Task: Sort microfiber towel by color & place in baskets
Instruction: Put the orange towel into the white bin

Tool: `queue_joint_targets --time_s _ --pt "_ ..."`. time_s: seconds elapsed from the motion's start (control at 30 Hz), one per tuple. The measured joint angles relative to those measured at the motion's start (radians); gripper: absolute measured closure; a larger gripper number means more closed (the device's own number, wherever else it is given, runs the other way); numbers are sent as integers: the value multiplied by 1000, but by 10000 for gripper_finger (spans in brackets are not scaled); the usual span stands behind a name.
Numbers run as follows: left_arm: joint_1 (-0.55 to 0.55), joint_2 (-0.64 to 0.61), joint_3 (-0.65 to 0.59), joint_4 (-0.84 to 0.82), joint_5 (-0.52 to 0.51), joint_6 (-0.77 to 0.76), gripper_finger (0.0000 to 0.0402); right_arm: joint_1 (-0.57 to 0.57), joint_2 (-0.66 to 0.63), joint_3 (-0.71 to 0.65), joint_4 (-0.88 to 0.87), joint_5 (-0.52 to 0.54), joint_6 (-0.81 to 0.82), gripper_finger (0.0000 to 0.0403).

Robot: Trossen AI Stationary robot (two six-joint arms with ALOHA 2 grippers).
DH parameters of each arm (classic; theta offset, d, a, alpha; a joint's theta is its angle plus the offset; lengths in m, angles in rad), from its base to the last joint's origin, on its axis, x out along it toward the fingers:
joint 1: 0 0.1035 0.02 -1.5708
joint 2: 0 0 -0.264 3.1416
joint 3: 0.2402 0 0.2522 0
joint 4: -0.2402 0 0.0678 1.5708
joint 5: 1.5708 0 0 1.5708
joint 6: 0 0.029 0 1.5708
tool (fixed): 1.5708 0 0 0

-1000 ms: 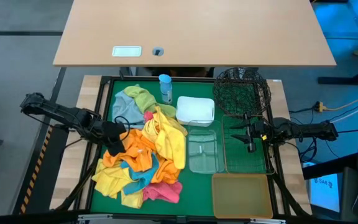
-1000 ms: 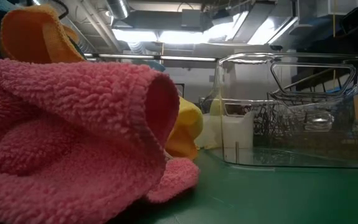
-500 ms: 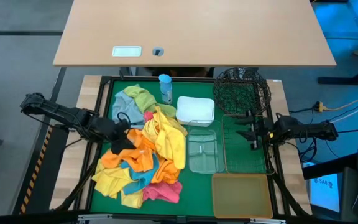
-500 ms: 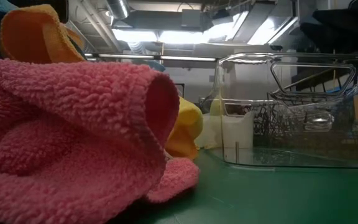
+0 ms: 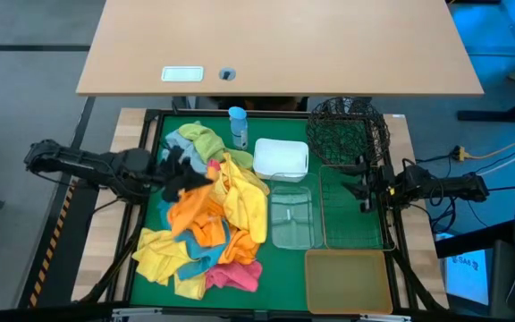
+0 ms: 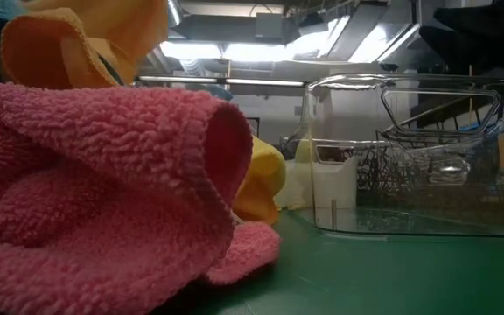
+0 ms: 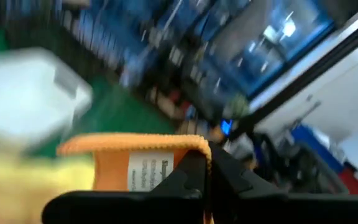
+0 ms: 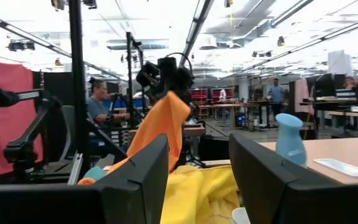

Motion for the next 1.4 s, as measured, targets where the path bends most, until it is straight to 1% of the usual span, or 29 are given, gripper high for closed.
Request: queue_joint_targets --time_s 0.1,0.37,0.57,0.73,1.0,1.2,1.4 --pt "46 12 0 122 -5 95 401 0 0 0 -3 35 0 233" --pt "144 94 0 449 3 301 401 0 0 0 -26 40 0 233" --pt "201 207 9 669 49 373 401 0 0 0 -69 39 0 233" --pt "242 317 117 692 92 427 401 0 -1 0 -102 39 0 233" --pt "267 541 391 674 186 557 401 0 -1 0 -166 38 0 233" --pt "297 692 564 654 231 585 401 0 -1 0 -216 37 0 233" --pt "335 821 689 654 233 585 401 0 -1 0 -230 34 0 233"
